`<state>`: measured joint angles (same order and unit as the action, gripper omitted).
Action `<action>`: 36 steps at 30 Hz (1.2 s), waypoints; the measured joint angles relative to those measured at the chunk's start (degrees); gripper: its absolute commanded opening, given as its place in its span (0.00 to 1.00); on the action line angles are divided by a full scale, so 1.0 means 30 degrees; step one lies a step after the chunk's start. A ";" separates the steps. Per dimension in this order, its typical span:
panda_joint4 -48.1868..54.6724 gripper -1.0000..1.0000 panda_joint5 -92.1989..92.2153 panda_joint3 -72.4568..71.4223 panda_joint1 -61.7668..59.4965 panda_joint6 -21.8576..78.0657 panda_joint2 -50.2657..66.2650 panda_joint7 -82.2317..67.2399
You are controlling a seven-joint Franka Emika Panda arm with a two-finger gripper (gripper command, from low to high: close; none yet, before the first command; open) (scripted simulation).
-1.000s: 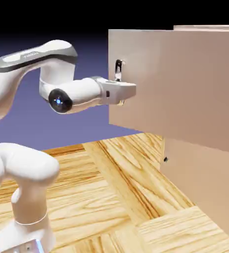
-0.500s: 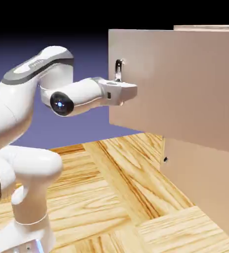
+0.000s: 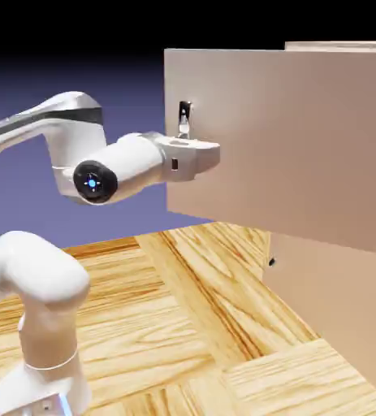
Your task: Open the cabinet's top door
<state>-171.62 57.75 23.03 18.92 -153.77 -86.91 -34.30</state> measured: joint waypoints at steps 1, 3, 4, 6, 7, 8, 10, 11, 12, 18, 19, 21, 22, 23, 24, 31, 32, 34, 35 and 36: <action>0.0012 0.00 -0.0663 0.0389 -0.0535 0.0807 -0.0266 0.0200; 0.0097 0.00 -0.1627 0.1245 -0.1520 0.2488 -0.0705 0.0523; 0.0178 0.00 -0.1819 0.1682 -0.1958 0.3361 -0.0864 0.0642; 0.0436 0.00 -0.3148 0.2730 -0.2801 0.4978 -0.1174 0.0868; 0.0611 0.00 -0.3663 0.3264 -0.3166 0.5797 -0.1274 0.0956; 0.0809 0.00 -0.4115 0.3816 -0.3488 0.6666 -0.1351 0.1005; 0.1350 0.00 -0.5134 0.4964 -0.4029 0.8305 -0.1409 0.1110; 0.1671 0.00 -0.5622 0.5545 -0.4228 0.9134 -0.1400 0.1148; 0.2031 0.00 -0.6102 0.6129 -0.4377 0.9965 -0.1367 0.1178; 0.5080 0.00 -0.8788 0.9519 -0.4109 1.4950 -0.0824 0.1308; 0.5738 0.00 -0.9186 1.0039 -0.3864 1.5781 -0.0706 0.1336; 0.7120 0.00 -0.9904 1.0987 -0.3238 1.7382 -0.0479 0.1406; 0.7808 0.00 -1.0217 1.1402 -0.2882 1.8117 -0.0378 0.1449; 0.8502 0.00 -1.0491 1.1784 -0.2505 1.8842 -0.0286 0.1493; 0.9195 0.00 -1.0751 1.2133 -0.2113 1.9529 -0.0200 0.1541; 1.4042 0.00 -1.2001 1.3984 0.0944 2.3864 0.0209 0.1993; 1.4735 0.00 -1.2123 1.4182 0.1405 2.4432 0.0247 0.2072; 1.6119 0.00 -1.2333 1.4540 0.2337 2.5540 0.0313 0.2242; 1.6811 0.00 -1.2423 1.4702 0.2807 2.6081 0.0341 0.2332; 1.7504 0.00 -1.2502 1.4853 0.3278 2.6614 0.0367 0.2426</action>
<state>-119.11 20.24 67.59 28.75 -73.93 -85.81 -27.02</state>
